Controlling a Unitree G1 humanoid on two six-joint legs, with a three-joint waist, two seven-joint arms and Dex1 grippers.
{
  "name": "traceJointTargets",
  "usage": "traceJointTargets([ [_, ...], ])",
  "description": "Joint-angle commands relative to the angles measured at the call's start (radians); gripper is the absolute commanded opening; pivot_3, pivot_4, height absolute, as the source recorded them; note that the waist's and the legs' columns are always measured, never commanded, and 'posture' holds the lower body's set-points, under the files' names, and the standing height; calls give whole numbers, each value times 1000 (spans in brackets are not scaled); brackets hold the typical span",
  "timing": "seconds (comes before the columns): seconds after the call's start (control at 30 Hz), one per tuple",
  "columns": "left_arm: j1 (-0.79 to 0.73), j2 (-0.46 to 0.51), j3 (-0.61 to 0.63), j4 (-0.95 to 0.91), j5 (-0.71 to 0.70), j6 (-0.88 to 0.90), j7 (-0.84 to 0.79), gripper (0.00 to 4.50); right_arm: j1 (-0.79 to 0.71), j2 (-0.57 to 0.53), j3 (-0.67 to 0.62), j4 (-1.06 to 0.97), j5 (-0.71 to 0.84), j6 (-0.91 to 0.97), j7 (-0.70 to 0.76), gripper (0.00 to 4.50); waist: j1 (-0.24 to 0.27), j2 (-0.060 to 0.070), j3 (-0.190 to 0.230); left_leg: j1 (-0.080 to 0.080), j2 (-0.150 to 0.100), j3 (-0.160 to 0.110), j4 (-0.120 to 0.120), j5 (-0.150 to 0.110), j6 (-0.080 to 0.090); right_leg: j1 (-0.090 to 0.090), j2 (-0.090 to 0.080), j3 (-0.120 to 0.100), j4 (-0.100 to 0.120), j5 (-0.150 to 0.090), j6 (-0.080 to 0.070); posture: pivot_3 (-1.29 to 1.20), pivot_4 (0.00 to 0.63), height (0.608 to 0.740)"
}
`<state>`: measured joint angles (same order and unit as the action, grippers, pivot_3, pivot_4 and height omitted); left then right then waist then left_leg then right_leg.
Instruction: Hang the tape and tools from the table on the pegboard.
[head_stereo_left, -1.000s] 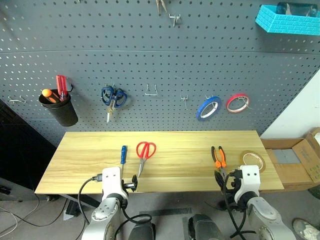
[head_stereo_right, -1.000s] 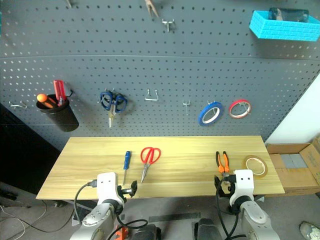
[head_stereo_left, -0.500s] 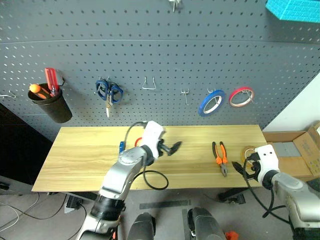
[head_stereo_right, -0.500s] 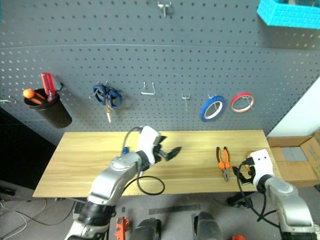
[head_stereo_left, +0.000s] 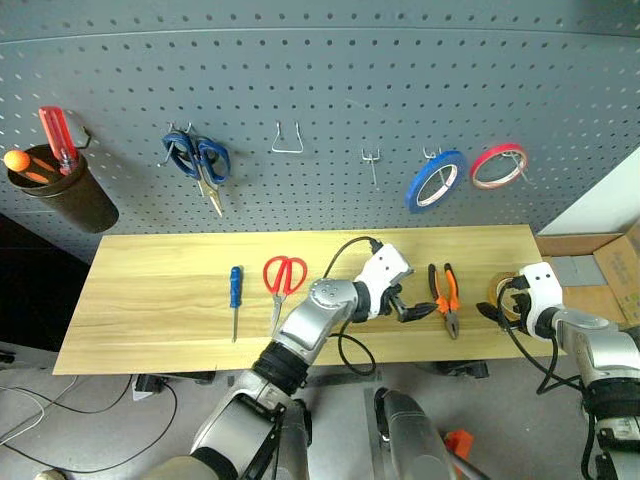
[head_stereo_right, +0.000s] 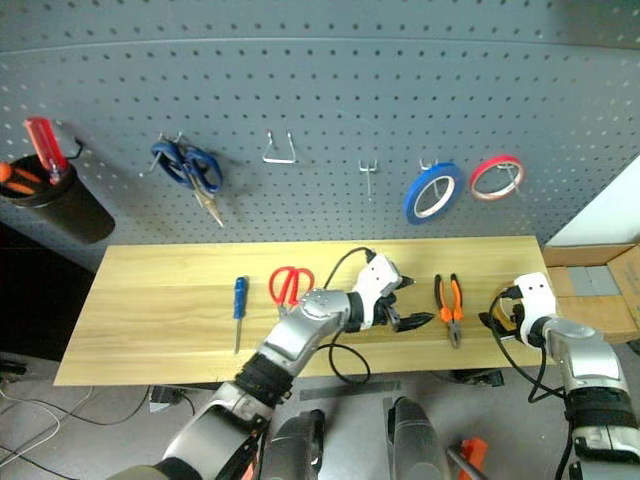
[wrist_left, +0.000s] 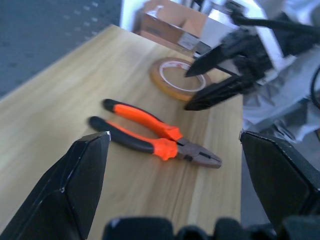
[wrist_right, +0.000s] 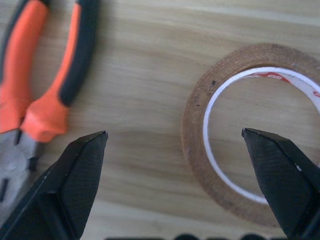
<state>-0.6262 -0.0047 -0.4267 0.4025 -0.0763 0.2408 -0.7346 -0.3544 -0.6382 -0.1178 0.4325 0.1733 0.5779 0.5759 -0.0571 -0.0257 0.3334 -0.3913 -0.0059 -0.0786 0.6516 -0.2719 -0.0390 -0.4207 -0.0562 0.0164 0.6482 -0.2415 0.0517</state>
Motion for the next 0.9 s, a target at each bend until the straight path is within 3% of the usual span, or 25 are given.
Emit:
traceJointTargets([
  [0.03,-21,-57,-21,5,4,-39,-25,4452,-40,-24,12,141,-38,-86,26,4500,0,2,12,-2,0,0,2,0,0,-1,0,0,1,0,0,-82,420,740],
  [0.2,-24,-77,-35,7,19,-50,-49,4452,-105,-14,12,275,-42,-114,52,4500,-1,-2,29,-5,0,1,13,-3,5,-1,0,1,1,3,5,-80,431,740],
  [0.3,-29,-83,-24,8,18,-45,-50,4500,-116,-5,2,305,-30,-122,64,3878,0,-3,30,-5,0,1,14,-3,5,0,0,2,0,5,7,-73,424,740],
  [0.67,-30,-80,14,-18,10,-24,-42,4500,-159,25,13,349,-48,-157,83,193,-1,-3,28,-5,0,1,14,-3,4,0,0,1,0,5,8,-41,352,740],
  [0.73,-19,-78,19,-49,0,-5,-45,4500,-155,28,16,340,-57,-173,76,116,-1,-2,27,-5,0,1,14,-3,4,0,0,1,0,5,8,-44,323,740],
  [0.83,29,-20,27,-208,-21,61,-72,4500,-40,-12,63,123,-137,-268,35,116,0,2,16,-6,0,1,13,0,-1,-1,0,1,0,5,8,-67,250,740],
  [0.9,52,8,38,-277,-36,96,-77,4500,23,-21,61,-2,-153,-284,12,116,4,13,1,-8,0,0,12,1,-3,-4,0,0,0,5,8,-82,221,740],
])
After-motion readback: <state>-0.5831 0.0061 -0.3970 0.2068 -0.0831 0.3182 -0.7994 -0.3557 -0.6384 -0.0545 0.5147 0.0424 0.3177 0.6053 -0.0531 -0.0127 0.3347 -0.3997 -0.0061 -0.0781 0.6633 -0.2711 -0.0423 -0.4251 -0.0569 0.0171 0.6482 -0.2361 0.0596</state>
